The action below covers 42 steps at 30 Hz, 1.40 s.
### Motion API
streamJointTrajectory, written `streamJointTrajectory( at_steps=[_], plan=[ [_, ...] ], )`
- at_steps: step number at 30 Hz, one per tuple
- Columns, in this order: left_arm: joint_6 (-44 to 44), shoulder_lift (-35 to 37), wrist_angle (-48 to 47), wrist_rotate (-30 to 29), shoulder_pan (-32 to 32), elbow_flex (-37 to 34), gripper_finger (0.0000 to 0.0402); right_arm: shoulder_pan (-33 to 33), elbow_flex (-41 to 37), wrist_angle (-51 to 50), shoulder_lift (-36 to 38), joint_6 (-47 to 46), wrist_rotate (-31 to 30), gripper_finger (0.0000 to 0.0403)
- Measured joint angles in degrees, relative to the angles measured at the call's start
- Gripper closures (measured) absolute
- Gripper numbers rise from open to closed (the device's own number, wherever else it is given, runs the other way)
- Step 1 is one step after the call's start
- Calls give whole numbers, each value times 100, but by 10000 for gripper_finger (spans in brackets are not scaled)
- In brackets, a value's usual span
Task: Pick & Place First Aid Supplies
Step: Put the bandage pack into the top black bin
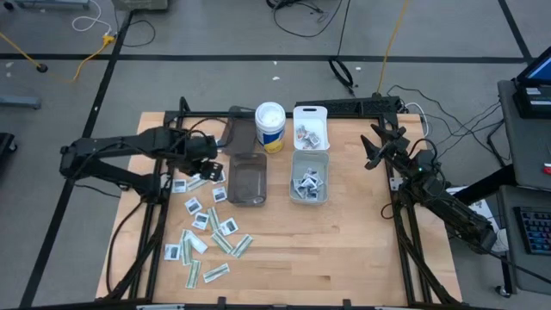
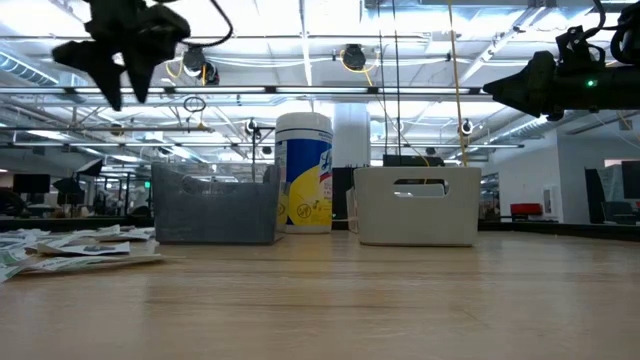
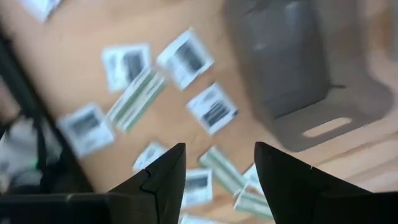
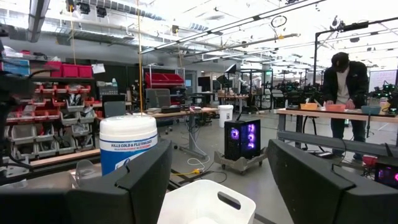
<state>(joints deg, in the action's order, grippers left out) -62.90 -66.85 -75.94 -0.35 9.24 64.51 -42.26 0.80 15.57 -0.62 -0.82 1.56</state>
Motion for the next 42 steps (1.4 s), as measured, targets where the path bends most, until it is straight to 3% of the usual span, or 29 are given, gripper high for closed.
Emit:
streamJointTrajectory(
  at_steps=[9,16,28,42],
  plan=[
    [-1375,19,-1006,350,49,0,206,-1,0,-2,0,0,0,140],
    [-1355,53,-1114,478,234,-33,206,0,0,-2,0,0,0,140],
    [27,-554,-1039,595,2185,-35,206,0,0,0,0,0,0,140],
    [1656,-1925,-354,632,4218,350,206,0,0,-2,0,0,-2,140]
  ],
)
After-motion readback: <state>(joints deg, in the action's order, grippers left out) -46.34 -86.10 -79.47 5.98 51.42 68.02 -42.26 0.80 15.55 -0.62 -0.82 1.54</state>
